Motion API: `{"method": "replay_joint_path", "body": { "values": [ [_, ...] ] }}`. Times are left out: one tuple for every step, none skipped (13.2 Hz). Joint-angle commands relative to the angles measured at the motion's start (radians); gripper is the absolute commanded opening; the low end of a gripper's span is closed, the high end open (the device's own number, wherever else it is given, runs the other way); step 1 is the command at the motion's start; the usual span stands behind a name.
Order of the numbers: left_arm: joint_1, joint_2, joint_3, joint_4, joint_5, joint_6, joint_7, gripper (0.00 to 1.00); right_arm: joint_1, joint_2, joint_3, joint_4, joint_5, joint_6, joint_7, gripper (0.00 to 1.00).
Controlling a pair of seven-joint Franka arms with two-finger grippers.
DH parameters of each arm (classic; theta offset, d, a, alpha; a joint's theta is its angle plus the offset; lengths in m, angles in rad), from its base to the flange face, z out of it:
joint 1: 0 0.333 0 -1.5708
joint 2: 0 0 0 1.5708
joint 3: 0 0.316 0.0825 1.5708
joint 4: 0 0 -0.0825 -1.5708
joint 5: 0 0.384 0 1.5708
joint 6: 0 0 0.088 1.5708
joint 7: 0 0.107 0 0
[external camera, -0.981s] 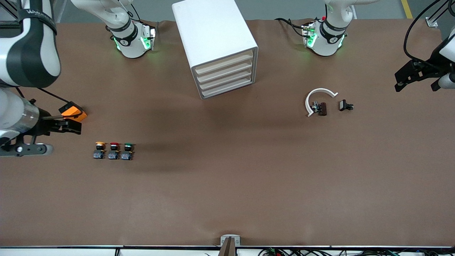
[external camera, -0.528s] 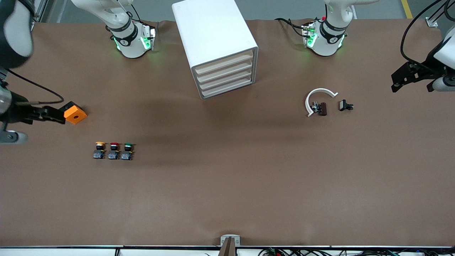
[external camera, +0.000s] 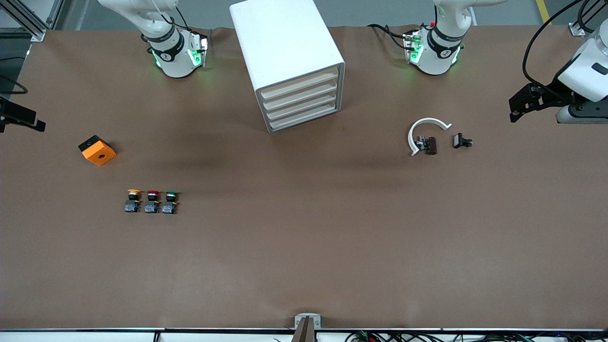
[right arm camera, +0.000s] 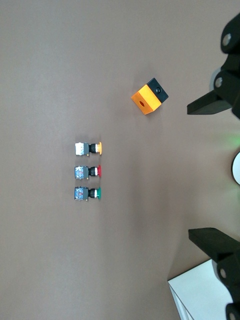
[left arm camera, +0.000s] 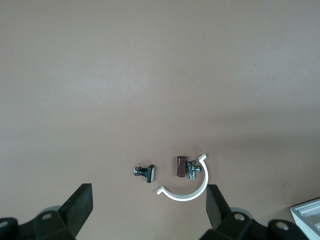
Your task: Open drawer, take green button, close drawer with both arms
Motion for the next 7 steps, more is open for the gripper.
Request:
{"method": "replay_joint_path", "body": {
  "values": [
    [0.001,-0.032,0.000,-0.022,-0.017,-0.005,0.009,1.00,-0.004,-0.098,0.017,-0.087,-0.004,0.026,0.007,1.00],
    [0.000,-0.034,0.000,-0.024,-0.017,-0.005,0.009,1.00,-0.004,-0.108,0.017,-0.094,-0.006,0.029,0.007,1.00],
    [0.000,-0.035,0.000,-0.024,-0.017,-0.005,0.009,1.00,-0.004,-0.117,0.017,-0.107,-0.015,0.039,0.007,1.00],
    [0.001,-0.045,0.000,-0.024,-0.017,-0.016,0.009,1.00,0.005,-0.140,0.016,-0.135,-0.019,0.060,0.007,1.00],
    [0.003,-0.051,0.000,-0.024,-0.017,-0.031,0.009,1.00,0.025,-0.173,0.014,-0.177,-0.021,0.083,0.007,1.00],
    [0.006,-0.057,0.002,-0.022,-0.017,-0.036,0.009,1.00,0.041,-0.203,0.014,-0.213,-0.021,0.101,0.021,1.00],
    [0.007,-0.061,0.011,-0.019,-0.017,-0.038,0.021,1.00,0.062,-0.230,0.017,-0.242,-0.032,0.114,0.077,1.00]
  ]
}}
